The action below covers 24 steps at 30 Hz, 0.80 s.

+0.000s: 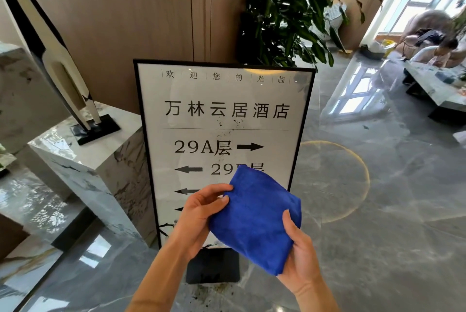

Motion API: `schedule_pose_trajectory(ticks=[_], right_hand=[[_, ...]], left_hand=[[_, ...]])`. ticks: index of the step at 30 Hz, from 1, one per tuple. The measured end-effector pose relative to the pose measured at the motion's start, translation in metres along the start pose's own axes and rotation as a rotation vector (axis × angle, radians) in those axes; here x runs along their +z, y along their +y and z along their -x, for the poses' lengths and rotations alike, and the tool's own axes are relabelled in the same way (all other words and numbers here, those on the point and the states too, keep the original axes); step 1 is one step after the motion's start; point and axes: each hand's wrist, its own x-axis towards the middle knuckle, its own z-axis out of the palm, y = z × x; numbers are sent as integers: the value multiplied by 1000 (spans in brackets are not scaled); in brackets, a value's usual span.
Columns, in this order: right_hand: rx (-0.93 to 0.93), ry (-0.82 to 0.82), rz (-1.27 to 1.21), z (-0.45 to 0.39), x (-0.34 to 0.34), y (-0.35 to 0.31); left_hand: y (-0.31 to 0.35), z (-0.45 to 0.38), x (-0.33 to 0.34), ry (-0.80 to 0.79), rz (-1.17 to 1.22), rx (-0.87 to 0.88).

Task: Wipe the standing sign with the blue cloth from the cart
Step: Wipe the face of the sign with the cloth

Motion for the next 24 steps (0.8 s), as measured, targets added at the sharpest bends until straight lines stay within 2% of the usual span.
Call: schedule_pose_trajectory(ticks=[4,12,15,18,24], right_hand=[[-46,69,-79,-2,0,-1],[-180,218,-81,-21,-1,-20],[-270,289,-55,-31,-1,-29],[-332,351,5,-38,0,-41],[-552,483,66,-42,-11,-75]], left_hand=[[10,-4,-6,32,-160,93],[36,-24,-64,451,-536,458],[45,-39,-93,550,-645,505],[52,-56,-118,568,-730,511],[49,-87,-147,438,-851,519]])
